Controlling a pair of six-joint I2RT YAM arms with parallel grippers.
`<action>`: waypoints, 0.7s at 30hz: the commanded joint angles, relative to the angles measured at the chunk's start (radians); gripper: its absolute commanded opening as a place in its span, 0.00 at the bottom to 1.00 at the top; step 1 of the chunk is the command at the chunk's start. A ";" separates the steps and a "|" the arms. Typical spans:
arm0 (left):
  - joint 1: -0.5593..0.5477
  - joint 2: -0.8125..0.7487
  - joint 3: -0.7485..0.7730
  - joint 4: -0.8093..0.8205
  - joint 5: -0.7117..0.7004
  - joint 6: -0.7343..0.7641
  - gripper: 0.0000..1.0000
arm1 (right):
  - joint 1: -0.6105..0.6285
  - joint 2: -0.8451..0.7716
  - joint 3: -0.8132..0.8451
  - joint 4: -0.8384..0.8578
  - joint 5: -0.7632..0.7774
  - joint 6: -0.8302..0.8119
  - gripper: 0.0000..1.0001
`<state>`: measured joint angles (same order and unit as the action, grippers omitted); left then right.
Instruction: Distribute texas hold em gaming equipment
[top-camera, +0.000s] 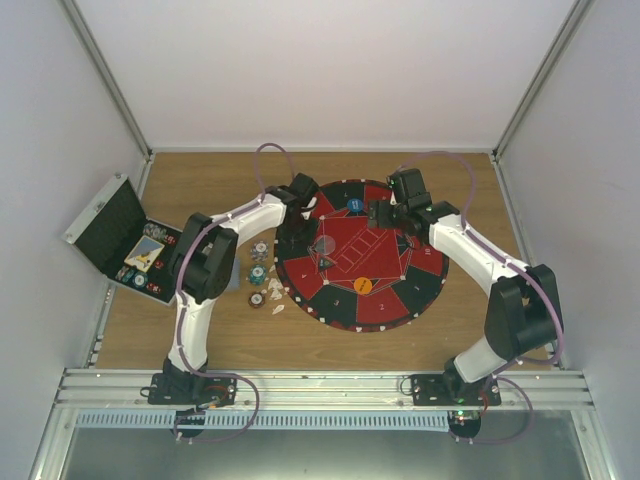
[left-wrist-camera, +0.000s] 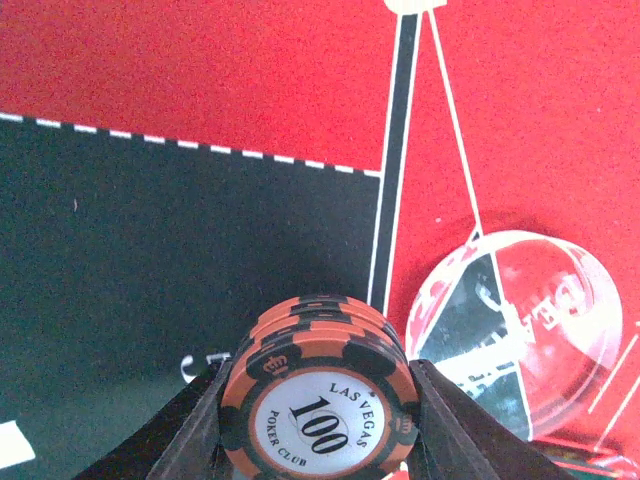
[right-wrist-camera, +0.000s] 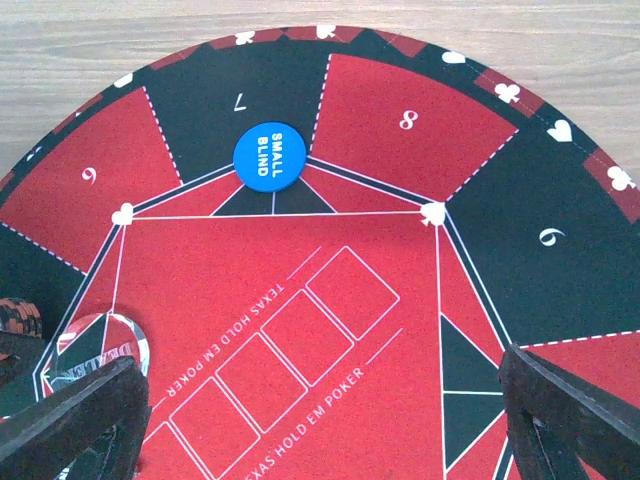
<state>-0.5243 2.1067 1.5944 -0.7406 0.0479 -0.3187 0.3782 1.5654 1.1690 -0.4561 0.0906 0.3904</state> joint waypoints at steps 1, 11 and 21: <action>0.007 0.038 0.051 0.018 0.003 0.029 0.34 | -0.009 -0.017 0.032 -0.013 0.036 -0.014 0.96; 0.007 0.066 0.070 -0.002 -0.030 0.029 0.37 | -0.009 0.000 0.049 -0.019 0.054 -0.029 0.96; 0.006 0.073 0.080 -0.012 -0.039 0.029 0.44 | -0.009 0.014 0.061 -0.017 0.062 -0.039 0.96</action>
<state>-0.5209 2.1639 1.6478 -0.7521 0.0254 -0.3008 0.3782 1.5661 1.1969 -0.4713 0.1310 0.3668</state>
